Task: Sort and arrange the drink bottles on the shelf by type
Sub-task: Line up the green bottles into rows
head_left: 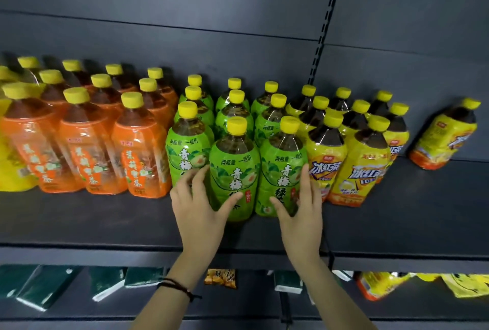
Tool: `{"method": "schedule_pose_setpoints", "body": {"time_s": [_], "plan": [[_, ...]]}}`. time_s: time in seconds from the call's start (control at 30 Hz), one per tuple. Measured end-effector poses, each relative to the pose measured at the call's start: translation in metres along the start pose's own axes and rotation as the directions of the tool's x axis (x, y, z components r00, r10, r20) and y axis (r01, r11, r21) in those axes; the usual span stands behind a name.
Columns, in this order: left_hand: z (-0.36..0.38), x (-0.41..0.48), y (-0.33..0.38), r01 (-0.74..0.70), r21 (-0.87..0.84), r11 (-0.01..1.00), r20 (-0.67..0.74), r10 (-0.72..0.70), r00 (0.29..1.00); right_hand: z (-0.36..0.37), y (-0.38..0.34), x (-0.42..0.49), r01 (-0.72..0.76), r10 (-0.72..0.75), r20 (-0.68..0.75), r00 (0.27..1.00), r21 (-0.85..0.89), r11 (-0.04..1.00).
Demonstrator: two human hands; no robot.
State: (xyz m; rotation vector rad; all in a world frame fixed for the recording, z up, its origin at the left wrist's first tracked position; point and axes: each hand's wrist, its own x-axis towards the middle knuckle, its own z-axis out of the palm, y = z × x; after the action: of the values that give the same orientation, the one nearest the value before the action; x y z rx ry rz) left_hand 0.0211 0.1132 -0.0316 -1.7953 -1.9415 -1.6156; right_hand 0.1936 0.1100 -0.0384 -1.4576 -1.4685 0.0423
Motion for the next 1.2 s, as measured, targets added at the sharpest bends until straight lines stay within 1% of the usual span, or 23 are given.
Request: {"method": "schedule_pose_setpoints", "body": {"time_s": [0.1, 0.17, 0.27, 0.37, 0.43, 0.47, 0.53, 0.57, 0.63, 0.73, 0.87, 1.0, 1.13, 1.2], "plan": [[0.007, 0.002, 0.002, 0.025, 0.001, 1.000, 0.005, -0.025, 1.000, 0.011, 0.003, 0.010, 0.025, -0.031, -0.044, 0.999, -0.121, 0.992], [0.011, 0.004, 0.005, 0.062, -0.068, 0.996, 0.036, -0.059, 0.998, 0.018, 0.006, 0.017, 0.000, -0.018, -0.084, 0.996, -0.203, 0.979], [0.013, 0.008, 0.006, 0.081, -0.086, 0.993, 0.056, -0.076, 0.996, 0.023, 0.011, 0.020, 0.005, -0.032, -0.114, 0.993, -0.230, 0.973], [0.009, 0.010, 0.002, 0.035, -0.035, 0.999, 0.030, -0.033, 0.999, 0.024, 0.014, 0.021, 0.005, -0.027, -0.111, 0.993, -0.199, 0.980], [0.008, 0.011, -0.001, -0.023, 0.053, 0.998, -0.033, 0.024, 0.999, 0.024, 0.014, 0.019, -0.008, -0.009, -0.104, 0.995, -0.161, 0.987], [0.008, 0.011, -0.003, -0.028, 0.076, 0.997, -0.082, 0.034, 0.996, 0.024, 0.014, 0.019, -0.014, 0.001, -0.101, 0.995, -0.134, 0.991], [0.009, 0.013, -0.004, 0.018, 0.078, 0.997, -0.175, -0.004, 0.985, 0.024, 0.012, 0.018, -0.024, 0.017, -0.090, 0.996, -0.079, 0.997], [0.011, 0.014, -0.005, 0.052, 0.065, 0.997, -0.192, -0.039, 0.981, 0.024, 0.012, 0.018, -0.028, 0.023, -0.082, 0.996, -0.060, 0.998], [0.014, 0.015, -0.007, 0.079, 0.035, 0.996, -0.168, -0.072, 0.983, 0.024, 0.013, 0.019, -0.029, 0.026, -0.076, 0.997, -0.041, 0.999], [0.021, 0.016, -0.010, 0.073, 0.040, 0.997, -0.148, -0.066, 0.987, 0.023, 0.015, 0.020, -0.023, 0.021, -0.068, 0.997, -0.037, 0.999], [0.027, 0.019, -0.009, 0.091, 0.006, 0.996, -0.174, -0.088, 0.981, 0.021, 0.014, 0.020, -0.009, 0.007, -0.055, 0.998, -0.032, 0.999], [0.028, 0.019, -0.005, 0.101, -0.019, 0.995, -0.188, -0.103, 0.977, 0.020, 0.012, 0.016, -0.020, 0.023, -0.030, 0.999, 0.086, 0.996], [0.019, 0.010, -0.007, 0.068, -0.050, 0.996, -0.166, -0.076, 0.983, 0.019, 0.011, 0.010, -0.031, 0.039, -0.048, 0.998, 0.143, 0.989], [0.012, 0.007, -0.017, 0.096, -0.028, 0.995, -0.152, -0.099, 0.983, 0.019, 0.011, 0.007, -0.030, 0.040, -0.062, 0.997, 0.151, 0.988]]}}
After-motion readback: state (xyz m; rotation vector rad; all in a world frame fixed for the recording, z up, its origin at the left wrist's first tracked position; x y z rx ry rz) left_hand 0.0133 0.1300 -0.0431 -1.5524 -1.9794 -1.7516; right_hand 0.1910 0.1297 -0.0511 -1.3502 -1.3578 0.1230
